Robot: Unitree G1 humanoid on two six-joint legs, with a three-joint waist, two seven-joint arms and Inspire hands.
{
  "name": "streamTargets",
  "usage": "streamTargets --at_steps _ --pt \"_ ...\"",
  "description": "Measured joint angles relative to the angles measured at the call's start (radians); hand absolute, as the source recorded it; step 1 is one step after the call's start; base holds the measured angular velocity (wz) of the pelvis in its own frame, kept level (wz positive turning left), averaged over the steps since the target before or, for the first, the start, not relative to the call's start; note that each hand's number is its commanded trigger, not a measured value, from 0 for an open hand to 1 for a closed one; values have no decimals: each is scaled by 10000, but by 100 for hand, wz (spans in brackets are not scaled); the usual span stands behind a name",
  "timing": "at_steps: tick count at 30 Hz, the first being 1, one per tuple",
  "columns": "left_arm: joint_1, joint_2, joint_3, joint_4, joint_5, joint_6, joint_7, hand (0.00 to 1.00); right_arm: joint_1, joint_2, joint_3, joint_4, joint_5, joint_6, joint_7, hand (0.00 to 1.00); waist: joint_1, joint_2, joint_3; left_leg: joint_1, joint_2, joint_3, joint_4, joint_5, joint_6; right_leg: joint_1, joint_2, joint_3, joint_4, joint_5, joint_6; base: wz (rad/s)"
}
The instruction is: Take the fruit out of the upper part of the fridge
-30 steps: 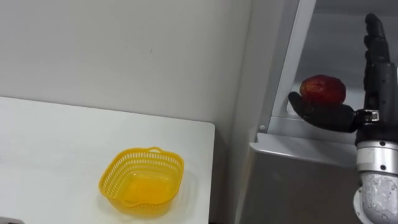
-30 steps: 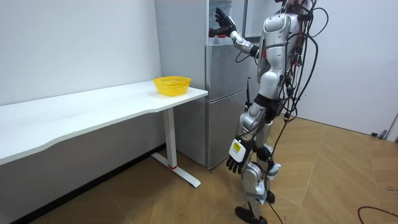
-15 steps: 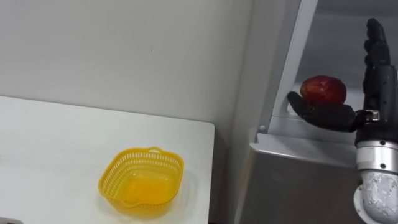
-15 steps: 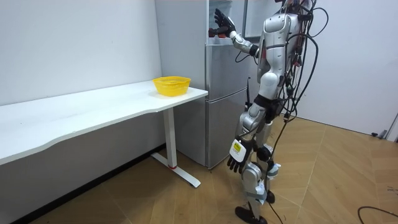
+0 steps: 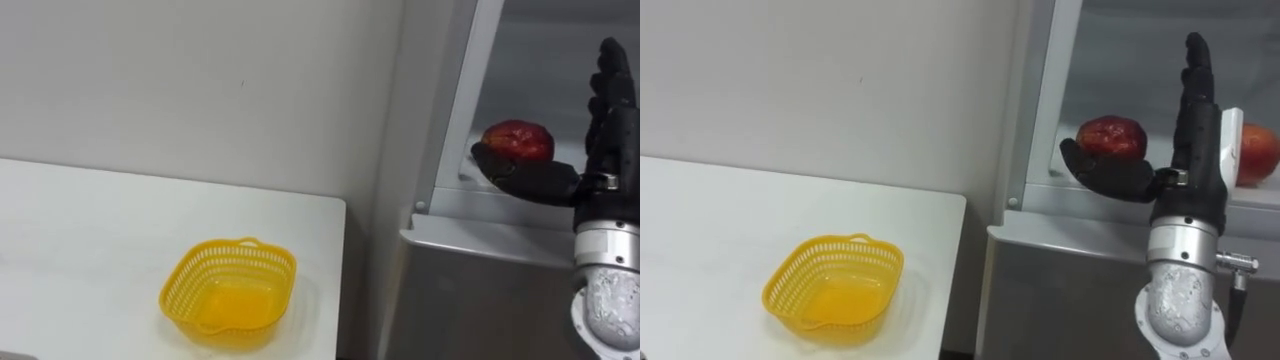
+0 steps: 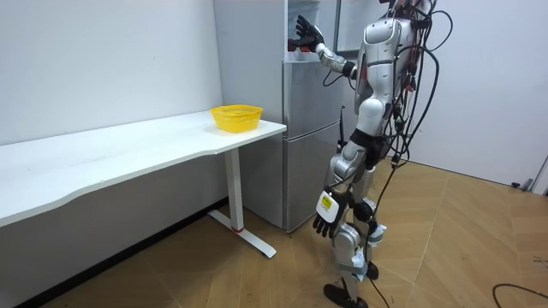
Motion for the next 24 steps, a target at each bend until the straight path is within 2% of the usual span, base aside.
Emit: streamTargets --at_steps 20,24 --pt "53 12 0 -105 0 2 -66 0 -83 -15 -35 229 -2 5 -165 0 29 -14 -2 -61 -1 -4 0 0 0 -6 -1 -2 -14 -1 1 0" --pt "50 12 16 -104 3 9 -89 0 -111 -118 -34 280 -35 21 -71 0 83 -30 -2 -63 -1 -8 -7 0 0 -21 0 -8 -14 -1 1 0"
